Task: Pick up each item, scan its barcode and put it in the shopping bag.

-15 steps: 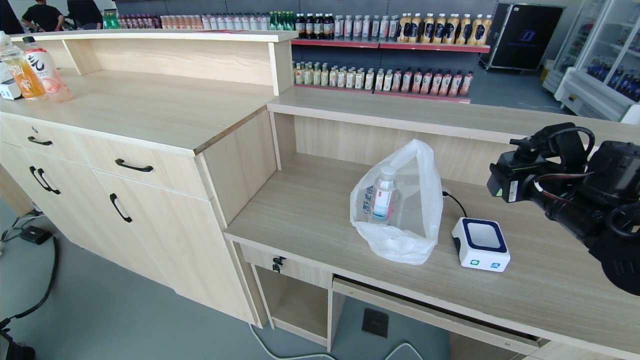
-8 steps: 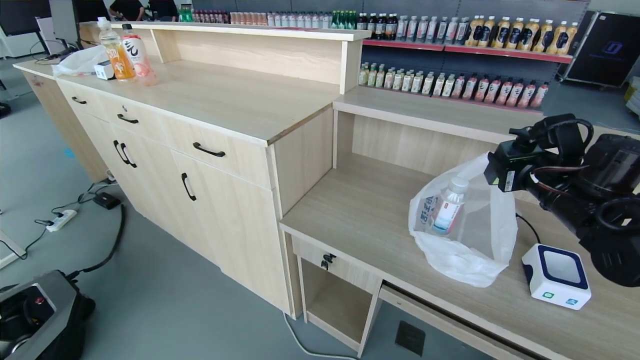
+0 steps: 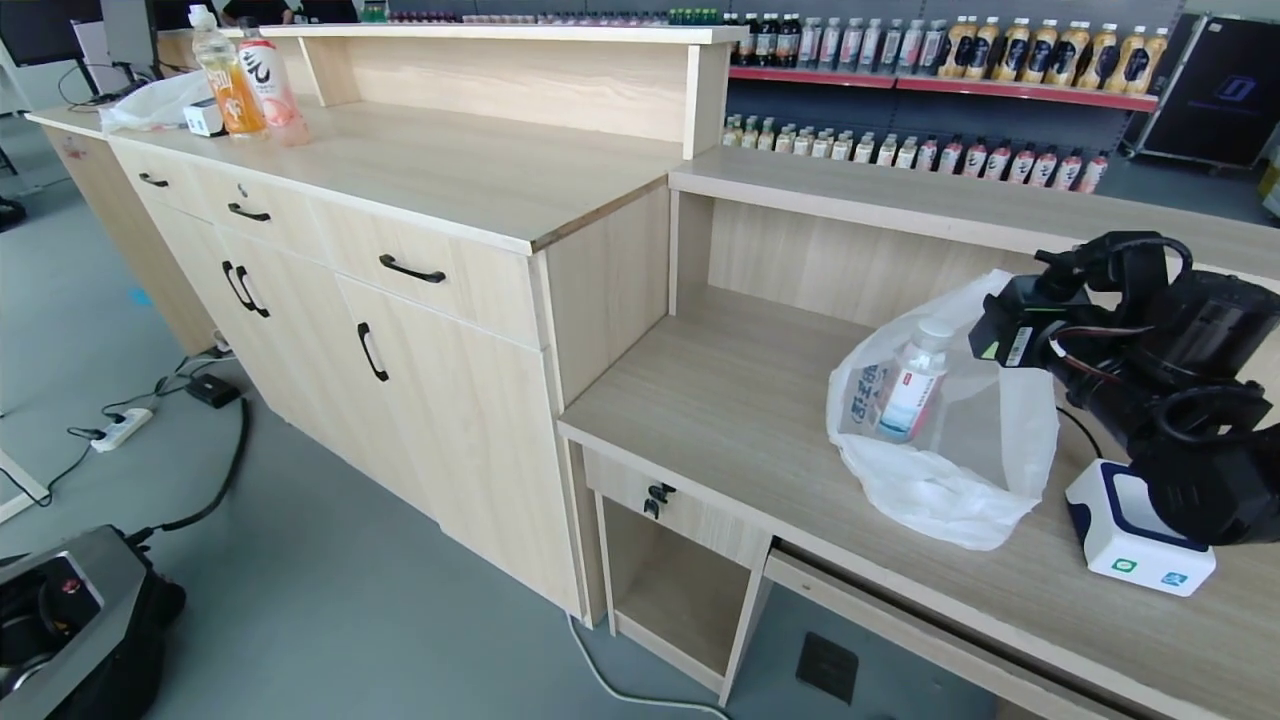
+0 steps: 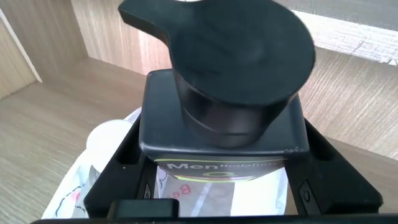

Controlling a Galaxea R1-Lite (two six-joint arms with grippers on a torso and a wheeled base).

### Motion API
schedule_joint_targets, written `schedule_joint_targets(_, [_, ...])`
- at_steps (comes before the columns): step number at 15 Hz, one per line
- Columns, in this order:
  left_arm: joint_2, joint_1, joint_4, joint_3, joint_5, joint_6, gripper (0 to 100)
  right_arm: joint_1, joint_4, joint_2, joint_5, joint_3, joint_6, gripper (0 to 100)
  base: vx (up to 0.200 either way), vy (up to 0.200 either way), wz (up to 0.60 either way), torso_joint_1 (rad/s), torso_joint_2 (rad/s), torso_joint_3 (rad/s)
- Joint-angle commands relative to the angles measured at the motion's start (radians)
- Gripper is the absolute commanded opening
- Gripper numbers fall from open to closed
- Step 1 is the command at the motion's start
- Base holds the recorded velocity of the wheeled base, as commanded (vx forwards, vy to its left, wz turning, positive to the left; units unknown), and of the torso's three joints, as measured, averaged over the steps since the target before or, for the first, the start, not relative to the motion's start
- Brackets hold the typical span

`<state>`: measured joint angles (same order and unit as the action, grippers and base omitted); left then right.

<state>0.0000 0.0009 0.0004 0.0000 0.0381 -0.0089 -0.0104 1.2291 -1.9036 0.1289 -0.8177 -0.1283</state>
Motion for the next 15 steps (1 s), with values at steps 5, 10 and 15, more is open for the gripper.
schedule_joint_targets(5, [0.0, 0.001, 0.0, 0.0, 0.0, 0.0, 100, 0.01, 0.003, -0.074, -0.049, -0.031, 0.021, 0, 0.0, 0.0, 0.0, -0.014, 0.03, 0.019])
schedule_joint_targets(10, [0.0, 0.001, 0.0, 0.0, 0.0, 0.0, 100, 0.018, 0.026, -0.153, -0.051, -0.032, 0.016, 0, 0.0, 0.0, 0.0, 0.0, 0.0, 0.0])
schedule_joint_targets(15, [0.0, 0.001, 0.0, 0.0, 0.0, 0.0, 100, 0.018, 0.027, -0.199, -0.071, -0.048, 0.018, 0, 0.0, 0.0, 0.0, 0.0, 0.0, 0.0])
